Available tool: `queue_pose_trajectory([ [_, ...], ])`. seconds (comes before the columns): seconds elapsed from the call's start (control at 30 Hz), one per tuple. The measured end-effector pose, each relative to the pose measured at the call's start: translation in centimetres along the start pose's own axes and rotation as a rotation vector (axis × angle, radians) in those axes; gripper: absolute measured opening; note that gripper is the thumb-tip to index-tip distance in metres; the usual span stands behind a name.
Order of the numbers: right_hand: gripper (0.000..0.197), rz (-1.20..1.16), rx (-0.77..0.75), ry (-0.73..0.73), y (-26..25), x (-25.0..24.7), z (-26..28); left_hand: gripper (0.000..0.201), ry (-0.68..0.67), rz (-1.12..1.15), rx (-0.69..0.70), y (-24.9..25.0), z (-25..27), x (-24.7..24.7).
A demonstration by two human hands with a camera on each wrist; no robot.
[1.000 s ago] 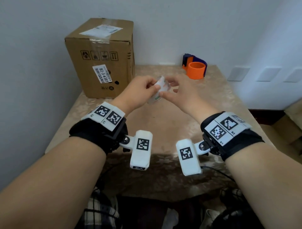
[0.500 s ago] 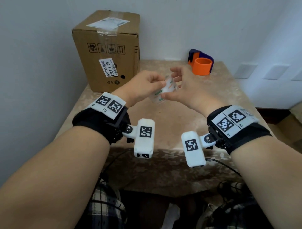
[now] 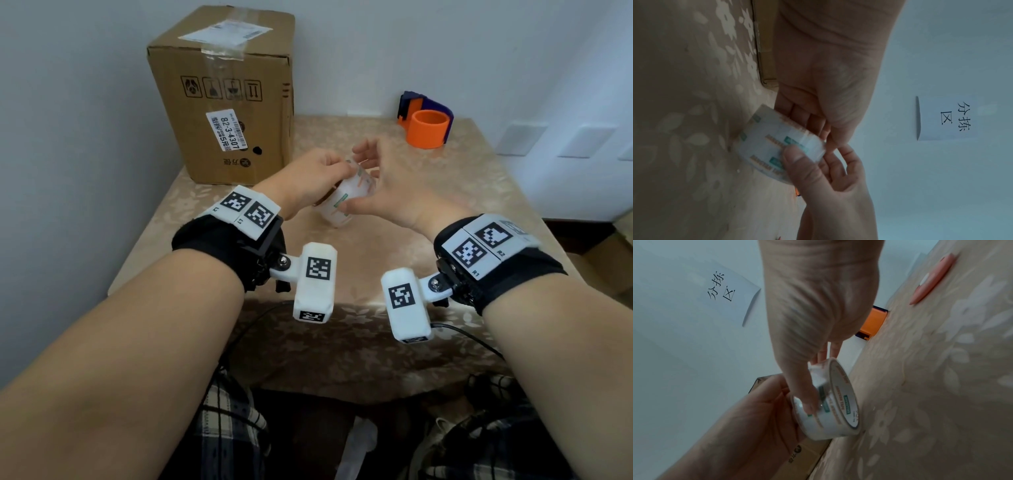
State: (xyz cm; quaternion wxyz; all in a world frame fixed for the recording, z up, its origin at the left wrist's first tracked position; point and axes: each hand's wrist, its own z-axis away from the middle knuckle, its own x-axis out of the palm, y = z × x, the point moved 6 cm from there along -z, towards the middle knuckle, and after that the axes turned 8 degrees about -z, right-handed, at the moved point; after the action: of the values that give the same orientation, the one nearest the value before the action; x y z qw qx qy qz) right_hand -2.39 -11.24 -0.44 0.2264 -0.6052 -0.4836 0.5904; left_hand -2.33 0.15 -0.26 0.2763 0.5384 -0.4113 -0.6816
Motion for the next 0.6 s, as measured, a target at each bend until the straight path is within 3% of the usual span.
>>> queue_pose_trajectory([
  [0.2, 0.074, -0.011, 0.002, -0.006, -0.2, -0.31, 0.16, 0.024, -0.068, -0.037, 0.057, 0.01, 0.25, -0.01],
  [0.6, 0.068, 0.056, -0.024, 0.021, -0.56, 0.12, 0.22, 0.03, -0.078, -0.037, 0.079, 0.32, 0.9, -0.21],
])
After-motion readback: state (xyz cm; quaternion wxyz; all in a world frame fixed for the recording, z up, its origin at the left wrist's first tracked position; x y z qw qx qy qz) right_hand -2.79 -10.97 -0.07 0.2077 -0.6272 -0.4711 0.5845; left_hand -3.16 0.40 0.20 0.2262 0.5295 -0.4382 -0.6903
